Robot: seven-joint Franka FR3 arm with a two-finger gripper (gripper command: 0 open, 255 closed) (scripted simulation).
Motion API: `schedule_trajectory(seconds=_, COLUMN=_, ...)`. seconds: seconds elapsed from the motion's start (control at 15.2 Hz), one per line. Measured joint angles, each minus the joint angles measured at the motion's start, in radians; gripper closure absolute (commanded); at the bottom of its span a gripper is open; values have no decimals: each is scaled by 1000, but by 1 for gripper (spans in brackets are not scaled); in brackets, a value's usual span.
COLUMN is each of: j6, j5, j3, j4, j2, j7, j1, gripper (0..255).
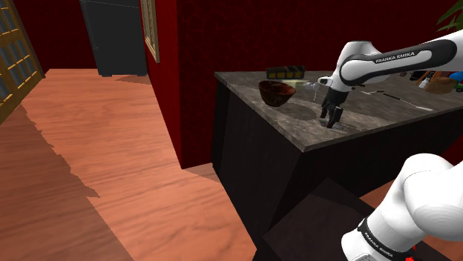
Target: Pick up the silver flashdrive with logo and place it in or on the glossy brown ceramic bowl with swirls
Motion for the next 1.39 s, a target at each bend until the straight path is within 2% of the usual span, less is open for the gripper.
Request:
schedule_trajectory(seconds=0.07, j6=0, j5=0, j3=0, j4=0, j2=0, j7=0, j1=0, gripper=255)
schedule_trajectory(seconds=0.73, j6=-1, j5=0, j3=2, j4=1, j2=-3, j7=1, j1=-1, gripper=255)
schedule_trajectory(seconds=1.39, j6=-128, j5=9, j3=40, j4=87, j2=-43, j7=-3, j1=-5, gripper=255)
